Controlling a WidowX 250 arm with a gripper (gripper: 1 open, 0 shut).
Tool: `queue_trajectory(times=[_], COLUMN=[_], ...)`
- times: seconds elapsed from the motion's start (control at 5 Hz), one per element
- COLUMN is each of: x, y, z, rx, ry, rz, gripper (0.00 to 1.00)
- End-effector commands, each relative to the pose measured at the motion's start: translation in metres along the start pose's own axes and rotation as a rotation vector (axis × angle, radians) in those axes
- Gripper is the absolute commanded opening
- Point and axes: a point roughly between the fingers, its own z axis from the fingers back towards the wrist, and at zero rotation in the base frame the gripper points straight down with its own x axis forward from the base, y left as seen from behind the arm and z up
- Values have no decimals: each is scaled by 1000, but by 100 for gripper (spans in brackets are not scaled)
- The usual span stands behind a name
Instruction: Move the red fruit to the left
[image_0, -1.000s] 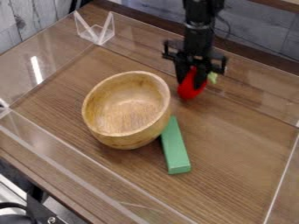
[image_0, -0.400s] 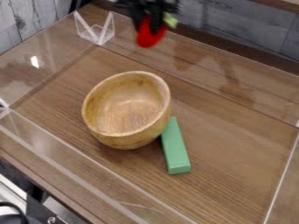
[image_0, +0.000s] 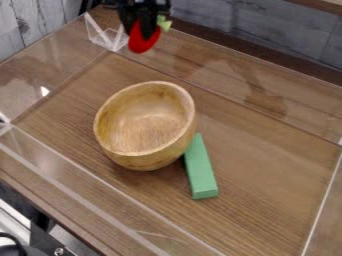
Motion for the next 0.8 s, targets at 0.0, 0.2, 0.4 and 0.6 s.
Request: queue_trajectory(times=[0.0, 0.2, 0.4, 0.6], x=[13, 11, 8, 17], y=[23, 36, 47, 58], z=[19, 13, 5, -11], rx=[32, 44, 55, 63], ry=[-68, -56, -39, -22], rz=[-11, -20, -9, 29], gripper=[0, 0, 0, 0])
